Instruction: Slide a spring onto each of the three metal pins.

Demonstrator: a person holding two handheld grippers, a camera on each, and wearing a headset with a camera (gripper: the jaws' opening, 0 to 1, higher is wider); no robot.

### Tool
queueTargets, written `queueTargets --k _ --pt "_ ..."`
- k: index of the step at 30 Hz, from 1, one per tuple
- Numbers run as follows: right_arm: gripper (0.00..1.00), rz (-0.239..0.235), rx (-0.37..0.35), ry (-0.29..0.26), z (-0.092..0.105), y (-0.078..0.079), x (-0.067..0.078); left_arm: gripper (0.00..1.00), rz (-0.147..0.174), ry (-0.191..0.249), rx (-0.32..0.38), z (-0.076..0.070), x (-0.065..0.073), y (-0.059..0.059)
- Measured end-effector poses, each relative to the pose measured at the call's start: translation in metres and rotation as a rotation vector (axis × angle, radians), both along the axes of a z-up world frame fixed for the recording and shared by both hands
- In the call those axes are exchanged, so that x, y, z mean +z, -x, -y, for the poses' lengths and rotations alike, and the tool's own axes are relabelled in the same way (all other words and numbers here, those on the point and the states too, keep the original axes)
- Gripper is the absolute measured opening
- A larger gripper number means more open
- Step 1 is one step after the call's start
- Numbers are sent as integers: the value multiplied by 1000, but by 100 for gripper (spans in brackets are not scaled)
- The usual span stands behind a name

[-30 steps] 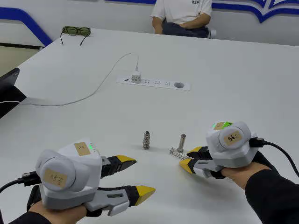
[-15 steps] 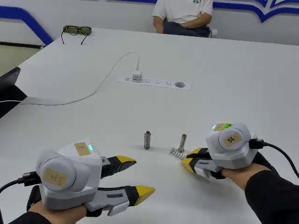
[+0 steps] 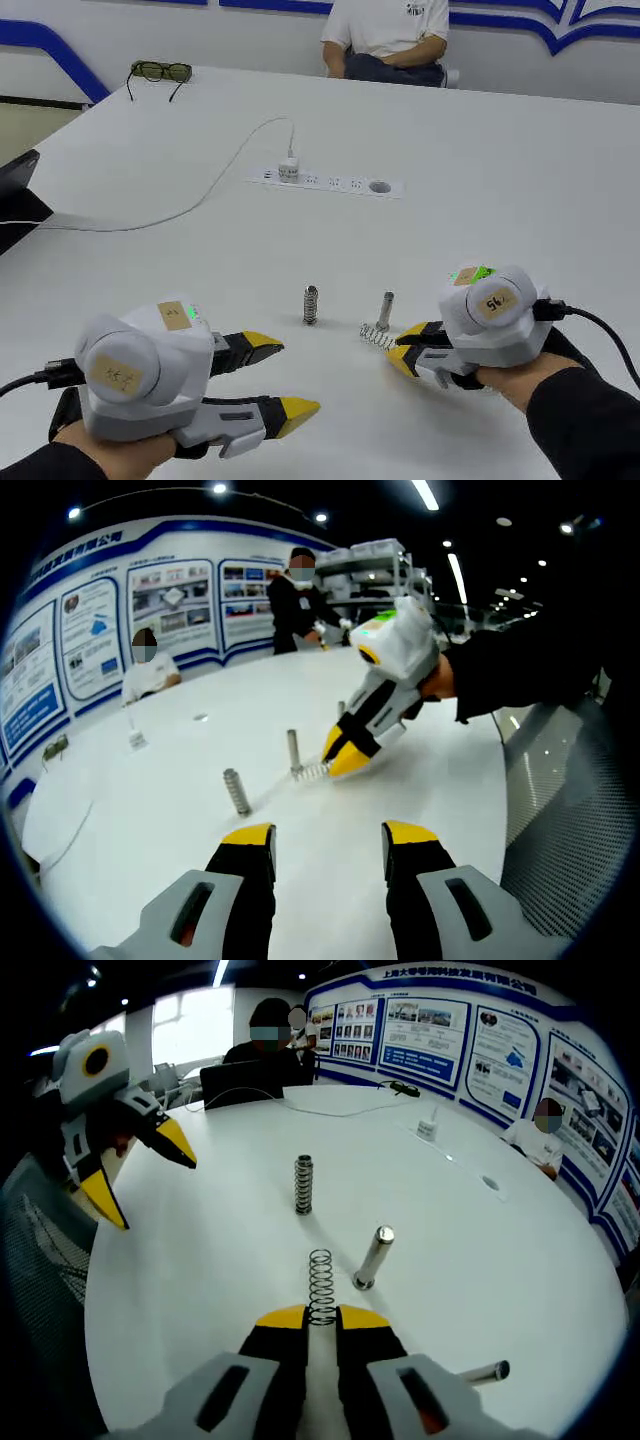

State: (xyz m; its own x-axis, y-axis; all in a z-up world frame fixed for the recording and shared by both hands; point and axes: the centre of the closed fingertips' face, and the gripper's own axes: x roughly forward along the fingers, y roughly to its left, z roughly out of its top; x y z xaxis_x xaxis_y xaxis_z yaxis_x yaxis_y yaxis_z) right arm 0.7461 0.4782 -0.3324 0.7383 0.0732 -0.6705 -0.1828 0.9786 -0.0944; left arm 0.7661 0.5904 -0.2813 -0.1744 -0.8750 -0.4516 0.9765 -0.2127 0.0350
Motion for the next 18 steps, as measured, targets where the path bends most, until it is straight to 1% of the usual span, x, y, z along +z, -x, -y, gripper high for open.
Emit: queueTargets --k 4,8,10,13,18 --pt "11 -1 52 -4 -12 4 8 43 40 -10 -34 4 1 -1" --pt "11 -14 113 -7 -28 10 15 41 70 -23 -77 9 -2 1" --pt "11 -23 140 -16 -35 13 17 40 79 -26 -93 11 -2 3" --pt "11 -29 185 -15 -47 16 22 38 87 -29 -123 14 -3 7" --pt "11 -28 244 -26 -62 18 29 35 111 -45 -169 15 -7 13"
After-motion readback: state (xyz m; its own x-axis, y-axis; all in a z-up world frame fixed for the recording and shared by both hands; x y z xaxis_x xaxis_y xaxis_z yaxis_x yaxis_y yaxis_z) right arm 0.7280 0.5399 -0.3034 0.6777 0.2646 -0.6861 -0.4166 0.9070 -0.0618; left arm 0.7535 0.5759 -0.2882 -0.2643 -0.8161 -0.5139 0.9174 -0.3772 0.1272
